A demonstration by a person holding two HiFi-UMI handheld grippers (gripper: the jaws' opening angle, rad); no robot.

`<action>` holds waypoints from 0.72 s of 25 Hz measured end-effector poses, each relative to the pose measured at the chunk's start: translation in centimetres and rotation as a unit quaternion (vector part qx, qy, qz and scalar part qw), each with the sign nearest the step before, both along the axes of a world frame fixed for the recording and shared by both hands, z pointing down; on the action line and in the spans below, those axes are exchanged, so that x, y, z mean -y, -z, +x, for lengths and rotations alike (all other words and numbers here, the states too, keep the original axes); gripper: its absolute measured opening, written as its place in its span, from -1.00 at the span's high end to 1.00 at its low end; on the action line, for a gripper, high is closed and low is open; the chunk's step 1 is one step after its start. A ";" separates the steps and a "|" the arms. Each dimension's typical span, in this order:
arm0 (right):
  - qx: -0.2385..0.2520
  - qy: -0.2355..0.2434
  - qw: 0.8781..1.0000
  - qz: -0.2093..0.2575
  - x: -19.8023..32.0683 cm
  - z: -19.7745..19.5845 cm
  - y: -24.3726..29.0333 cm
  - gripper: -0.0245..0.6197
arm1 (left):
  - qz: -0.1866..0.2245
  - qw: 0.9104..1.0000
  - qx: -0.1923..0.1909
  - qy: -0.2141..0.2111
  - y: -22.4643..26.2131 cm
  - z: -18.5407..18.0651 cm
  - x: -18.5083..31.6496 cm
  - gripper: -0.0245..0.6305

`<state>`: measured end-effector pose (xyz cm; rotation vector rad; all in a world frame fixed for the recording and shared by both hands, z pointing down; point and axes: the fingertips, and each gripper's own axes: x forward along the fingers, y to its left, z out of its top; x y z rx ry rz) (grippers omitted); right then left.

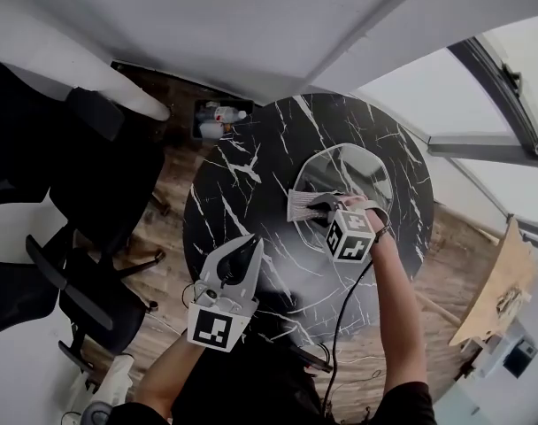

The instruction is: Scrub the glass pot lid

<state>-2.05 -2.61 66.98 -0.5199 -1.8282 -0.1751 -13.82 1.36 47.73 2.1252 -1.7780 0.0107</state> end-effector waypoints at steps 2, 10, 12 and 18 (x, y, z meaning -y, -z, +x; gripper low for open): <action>-0.005 0.011 1.000 0.014 -0.7 0.4 -0.2 0.70 | -0.001 1.000 0.002 -0.003 0.0 0.1 -0.2 0.92; -0.020 0.042 0.999 0.014 -3.7 1.2 -0.2 0.70 | 0.007 1.000 -0.004 -0.015 0.8 1.8 -0.8 0.92; -0.024 0.046 0.999 0.006 -4.8 1.6 0.0 0.70 | 0.008 1.000 0.000 -0.022 1.0 2.4 -1.0 0.92; -0.021 0.027 0.999 0.002 -7.5 3.8 -1.1 0.70 | 0.006 0.999 0.002 -0.040 1.7 3.9 -1.7 0.92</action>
